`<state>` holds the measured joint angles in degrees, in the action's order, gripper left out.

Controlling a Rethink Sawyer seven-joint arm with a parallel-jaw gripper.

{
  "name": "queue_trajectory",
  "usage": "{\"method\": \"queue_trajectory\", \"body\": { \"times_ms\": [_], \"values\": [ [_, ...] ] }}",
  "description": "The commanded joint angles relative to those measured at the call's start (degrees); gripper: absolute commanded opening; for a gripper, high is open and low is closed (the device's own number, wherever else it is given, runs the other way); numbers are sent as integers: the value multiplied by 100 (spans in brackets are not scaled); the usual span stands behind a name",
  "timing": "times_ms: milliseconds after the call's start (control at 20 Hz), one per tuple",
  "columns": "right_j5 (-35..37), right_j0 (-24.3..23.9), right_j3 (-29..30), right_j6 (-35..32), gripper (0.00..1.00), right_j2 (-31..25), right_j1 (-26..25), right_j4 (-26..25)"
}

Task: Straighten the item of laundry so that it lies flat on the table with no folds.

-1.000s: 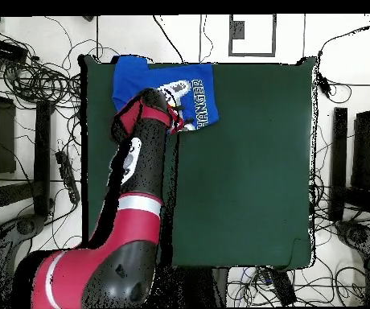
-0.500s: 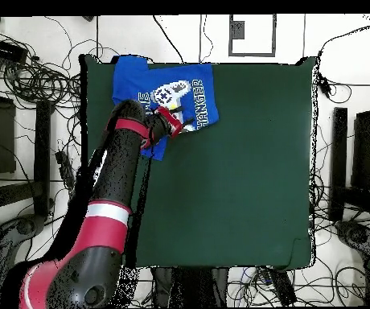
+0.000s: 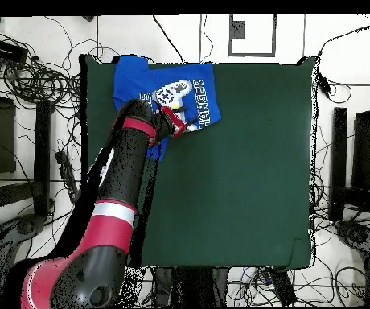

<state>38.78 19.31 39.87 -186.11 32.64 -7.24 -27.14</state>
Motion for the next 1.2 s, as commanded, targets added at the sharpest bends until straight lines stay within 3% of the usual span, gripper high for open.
{"method": "queue_trajectory", "body": {
  "times_ms": [50, 300, 550, 800, 1200],
  "values": [
    [510, -773, 1968, 2087, 100, -1438, 470, 497],
    [1474, -1096, 2416, 3479, 100, -1828, 1190, 403],
    [1928, -1202, 2533, 4145, 100, -1878, 1557, 172],
    [2102, -1372, 2482, 4615, 100, -1923, 1566, 132],
    [1774, -1470, 2400, 4891, 100, -1925, 1391, 111]
  ]
}}
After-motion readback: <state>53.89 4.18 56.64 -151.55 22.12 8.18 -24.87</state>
